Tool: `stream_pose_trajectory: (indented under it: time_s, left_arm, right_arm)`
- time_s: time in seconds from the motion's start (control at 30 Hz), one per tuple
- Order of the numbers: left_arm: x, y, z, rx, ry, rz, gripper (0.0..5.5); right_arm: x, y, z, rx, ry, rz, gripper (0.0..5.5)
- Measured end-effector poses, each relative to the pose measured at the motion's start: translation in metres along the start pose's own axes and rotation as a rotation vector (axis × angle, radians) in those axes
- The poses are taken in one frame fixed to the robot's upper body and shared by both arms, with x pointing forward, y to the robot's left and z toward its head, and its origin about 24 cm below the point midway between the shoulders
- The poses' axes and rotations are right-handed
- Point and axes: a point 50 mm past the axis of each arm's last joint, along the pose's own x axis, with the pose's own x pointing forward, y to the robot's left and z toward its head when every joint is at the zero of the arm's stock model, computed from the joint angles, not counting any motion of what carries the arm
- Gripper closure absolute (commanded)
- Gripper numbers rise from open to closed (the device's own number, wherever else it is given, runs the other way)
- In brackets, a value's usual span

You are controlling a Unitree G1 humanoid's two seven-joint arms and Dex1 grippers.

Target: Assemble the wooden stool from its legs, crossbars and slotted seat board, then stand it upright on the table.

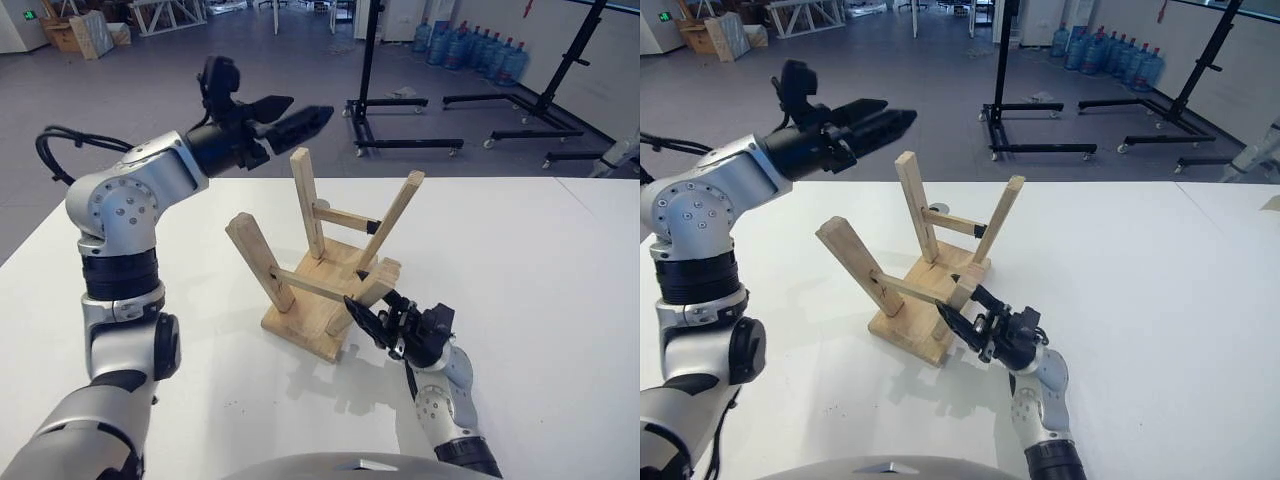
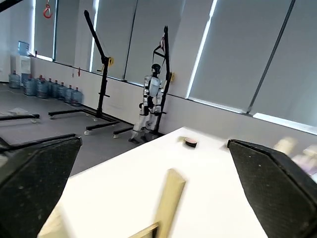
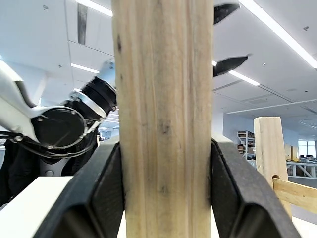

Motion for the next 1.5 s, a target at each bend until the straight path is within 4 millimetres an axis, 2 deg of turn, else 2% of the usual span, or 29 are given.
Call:
stream_pose_trajectory:
  time_s: [0.1, 0.23, 0.37, 0.5, 0.63, 0.8, 0.87, 0.97, 1.07, 1.17, 1.3, 1.37, 1.4, 1.43, 1.5]
  left_arm:
    - [-0.009, -0.01, 0.004, 0.396, 0.078, 0.017, 0.1]
    - [-0.026, -0.006, -0.031, 0.641, 0.173, 0.042, 0.1]
    - [-0.02, -0.016, -0.035, 0.936, 0.118, 0.062, 0.1]
    - [-0.011, -0.028, -0.035, 1.134, 0.061, 0.066, 0.1]
    - [-0.014, -0.034, -0.049, 1.24, 0.072, 0.078, 0.1]
    - [-0.015, -0.036, -0.06, 1.29, 0.072, 0.08, 0.1]
    - [-0.015, -0.038, -0.078, 1.276, 0.103, 0.049, 0.1]
    - [-0.017, -0.04, -0.117, 1.225, 0.164, -0.002, 0.1]
    - [-0.019, -0.04, -0.132, 1.229, 0.147, 0.007, 0.1]
    - [-0.018, -0.04, -0.137, 1.232, 0.137, 0.024, 0.1]
    - [-0.01, -0.037, -0.128, 1.197, 0.125, 0.062, 0.1]
    - [-0.003, -0.033, -0.111, 1.157, 0.082, 0.115, 0.1]
    - [0.002, -0.029, -0.087, 1.159, 0.017, 0.167, 0.1]
    - [0.005, -0.026, -0.055, 1.181, -0.077, 0.228, 0.1]
    - [0.008, -0.026, -0.021, 1.223, -0.168, 0.27, 0.1]
  right_arm:
    - [0.01, -0.01, -0.007, -0.01, 0.01, -0.03, 3.45]
    - [0.016, -0.022, -0.01, -0.026, 0.01, -0.077, 3.45]
    - [0.027, -0.03, -0.016, -0.051, 0.036, -0.084, 3.45]
    - [0.033, -0.031, -0.019, -0.045, 0.036, -0.081, 3.45]
    - [0.034, -0.031, -0.019, -0.042, 0.033, -0.084, 3.45]
    - [0.036, -0.031, -0.02, -0.039, 0.03, -0.086, 3.45]
    - [0.037, -0.03, -0.021, -0.038, 0.031, -0.086, 3.45]
    - [0.038, -0.029, -0.022, -0.037, 0.037, -0.089, 3.45]
    - [0.036, -0.029, -0.023, -0.024, 0.055, -0.089, 3.45]
    - [0.035, -0.03, -0.024, -0.017, 0.07, -0.09, 3.45]
    - [0.037, -0.03, -0.023, -0.014, 0.068, -0.085, 3.45]
    - [0.041, -0.03, -0.023, -0.014, 0.062, -0.069, 3.45]
    - [0.043, -0.03, -0.023, -0.014, 0.061, -0.063, 3.45]
    - [0.043, -0.03, -0.024, -0.012, 0.062, -0.061, 3.45]
    - [0.042, -0.03, -0.024, -0.01, 0.064, -0.058, 3.45]
